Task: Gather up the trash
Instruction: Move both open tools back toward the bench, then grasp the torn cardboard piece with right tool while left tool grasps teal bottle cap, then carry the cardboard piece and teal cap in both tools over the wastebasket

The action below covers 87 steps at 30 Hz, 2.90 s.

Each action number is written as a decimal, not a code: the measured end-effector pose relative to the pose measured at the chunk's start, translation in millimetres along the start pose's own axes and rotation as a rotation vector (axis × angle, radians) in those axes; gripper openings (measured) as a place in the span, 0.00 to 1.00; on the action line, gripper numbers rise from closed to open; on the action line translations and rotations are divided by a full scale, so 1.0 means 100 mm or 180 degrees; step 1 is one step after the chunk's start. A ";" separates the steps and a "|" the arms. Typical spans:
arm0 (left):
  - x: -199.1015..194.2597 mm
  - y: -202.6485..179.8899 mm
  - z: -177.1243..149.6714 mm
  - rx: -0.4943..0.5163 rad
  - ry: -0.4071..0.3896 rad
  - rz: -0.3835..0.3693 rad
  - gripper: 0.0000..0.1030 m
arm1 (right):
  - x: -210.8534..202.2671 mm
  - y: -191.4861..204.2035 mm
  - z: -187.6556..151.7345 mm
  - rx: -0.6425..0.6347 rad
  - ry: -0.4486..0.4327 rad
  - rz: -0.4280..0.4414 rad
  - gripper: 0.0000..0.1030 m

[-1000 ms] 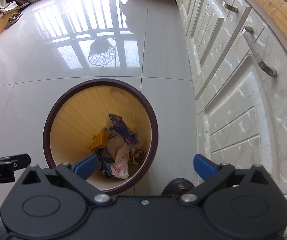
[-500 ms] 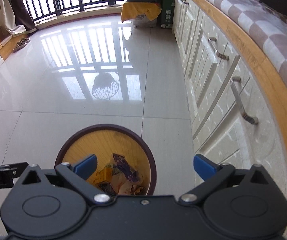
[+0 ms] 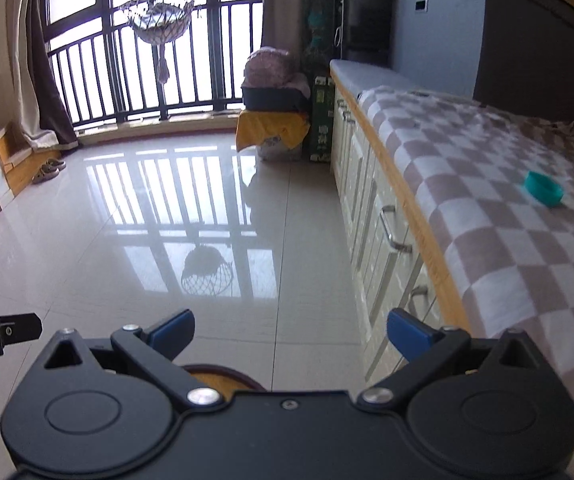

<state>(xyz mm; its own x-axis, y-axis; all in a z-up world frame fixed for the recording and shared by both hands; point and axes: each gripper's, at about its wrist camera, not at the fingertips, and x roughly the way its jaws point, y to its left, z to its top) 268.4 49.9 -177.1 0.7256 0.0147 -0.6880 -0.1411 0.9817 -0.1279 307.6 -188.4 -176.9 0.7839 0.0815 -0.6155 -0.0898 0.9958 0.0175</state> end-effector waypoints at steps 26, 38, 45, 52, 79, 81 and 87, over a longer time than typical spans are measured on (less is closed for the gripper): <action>-0.30 -2.15 0.54 0.0709 -0.1363 -0.0962 1.00 | -0.60 -2.06 1.02 0.0286 -0.1269 -0.0973 1.00; 0.18 -3.29 0.53 0.1188 -0.1161 -0.1487 1.00 | -0.17 -3.06 1.00 0.0614 -0.1210 -0.1223 1.00; 0.55 -3.78 0.44 0.1616 -0.1004 -0.1771 1.00 | 0.29 -3.48 0.78 0.1016 -0.0919 -0.1025 1.00; 0.85 -4.20 0.28 0.2080 -0.0811 -0.1823 1.00 | 0.51 -3.71 0.64 0.1349 -0.0834 -0.0806 1.00; 1.16 -4.71 0.16 0.2606 -0.0568 -0.1837 0.49 | 0.68 -3.63 0.66 0.1257 -0.0631 -0.0621 0.75; 1.15 -4.71 0.16 0.2602 -0.0575 -0.1832 0.49 | 0.66 -3.63 0.66 0.1222 -0.0647 -0.0629 0.66; 1.12 -4.67 0.19 0.2480 -0.0531 -0.1764 0.49 | 0.60 -3.66 0.65 0.1228 -0.0682 -0.0605 0.56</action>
<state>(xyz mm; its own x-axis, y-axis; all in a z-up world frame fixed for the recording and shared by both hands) 428.2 -403.5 -180.4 0.6494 -0.5201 -0.5547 0.6918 0.7070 0.1471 427.5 -545.8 -169.3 0.8770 -0.1372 -0.4605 0.2702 0.9333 0.2365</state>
